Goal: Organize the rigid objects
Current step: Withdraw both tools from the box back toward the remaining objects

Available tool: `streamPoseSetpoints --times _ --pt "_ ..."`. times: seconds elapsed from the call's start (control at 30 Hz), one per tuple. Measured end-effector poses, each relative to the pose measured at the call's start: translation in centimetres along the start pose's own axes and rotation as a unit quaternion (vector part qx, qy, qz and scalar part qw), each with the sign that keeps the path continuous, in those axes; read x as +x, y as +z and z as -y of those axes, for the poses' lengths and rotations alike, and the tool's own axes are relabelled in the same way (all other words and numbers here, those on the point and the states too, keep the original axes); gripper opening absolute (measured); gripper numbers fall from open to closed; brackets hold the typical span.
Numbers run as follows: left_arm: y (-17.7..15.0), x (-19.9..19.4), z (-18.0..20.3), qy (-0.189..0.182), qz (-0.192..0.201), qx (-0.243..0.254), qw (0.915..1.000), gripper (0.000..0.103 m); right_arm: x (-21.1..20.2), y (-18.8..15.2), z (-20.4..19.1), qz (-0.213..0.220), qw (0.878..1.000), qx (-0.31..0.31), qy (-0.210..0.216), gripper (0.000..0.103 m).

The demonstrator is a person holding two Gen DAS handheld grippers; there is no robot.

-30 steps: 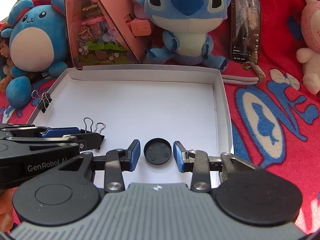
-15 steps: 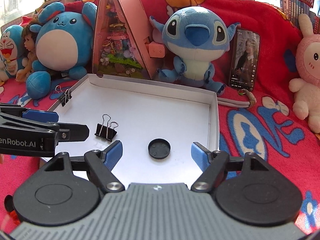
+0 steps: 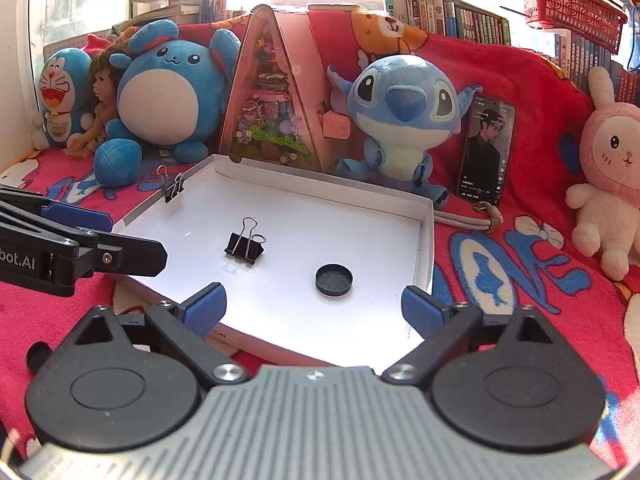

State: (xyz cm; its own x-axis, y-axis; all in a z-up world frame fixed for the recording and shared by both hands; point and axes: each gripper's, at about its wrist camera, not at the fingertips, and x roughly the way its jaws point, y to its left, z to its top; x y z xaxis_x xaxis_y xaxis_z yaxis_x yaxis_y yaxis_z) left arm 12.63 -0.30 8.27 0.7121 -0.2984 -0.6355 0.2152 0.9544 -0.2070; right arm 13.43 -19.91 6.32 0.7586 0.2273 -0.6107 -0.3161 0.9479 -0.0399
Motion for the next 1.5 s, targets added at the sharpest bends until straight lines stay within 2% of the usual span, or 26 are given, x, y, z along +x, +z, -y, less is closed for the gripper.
streamPoseSetpoints --times 0.3,0.53,0.73,0.97,1.13,1.33,1.4,1.47,1.5 --pt "-2.4 -2.6 1.3 0.003 0.022 0.025 0.9995 0.086 -2.9 -2.0 -1.0 0.027 0.999 -0.012 0.017 0.103" --pt "-5.1 -3.3 0.8 -0.02 0.018 -0.018 0.9995 0.087 -4.1 -3.8 -1.3 0.031 0.999 -0.008 0.017 0.103" --pt "-7.1 -3.2 1.0 0.001 0.017 -0.003 0.9999 0.087 -4.6 -5.7 -1.4 0.03 1.0 0.001 0.009 0.103" --pt "-9.7 -3.5 1.6 0.019 0.038 0.053 0.9977 0.086 -5.3 -8.0 -1.3 0.036 0.999 0.021 -0.005 0.103" --pt "-10.3 -3.7 1.2 0.023 0.032 0.043 0.9983 0.086 -5.9 -9.1 -1.4 0.049 0.998 0.023 -0.019 0.103" --pt "-11.8 -4.2 0.8 0.045 0.033 0.04 0.9976 0.086 -6.2 -10.3 -1.6 0.052 0.998 0.026 -0.024 0.103" --pt "-12.3 -4.4 0.8 0.055 0.032 0.046 0.9969 0.083 -6.3 -10.6 -1.8 0.051 0.998 0.023 -0.023 0.103" --pt "-12.6 -4.6 0.8 0.062 0.023 0.05 0.9966 0.073 -6.4 -10.9 -2.1 0.048 0.998 0.018 -0.022 0.103" --pt "-12.7 -4.8 0.7 0.059 0.02 0.05 0.9968 0.064 -6.5 -11.0 -2.3 0.045 0.999 0.016 -0.023 0.103"
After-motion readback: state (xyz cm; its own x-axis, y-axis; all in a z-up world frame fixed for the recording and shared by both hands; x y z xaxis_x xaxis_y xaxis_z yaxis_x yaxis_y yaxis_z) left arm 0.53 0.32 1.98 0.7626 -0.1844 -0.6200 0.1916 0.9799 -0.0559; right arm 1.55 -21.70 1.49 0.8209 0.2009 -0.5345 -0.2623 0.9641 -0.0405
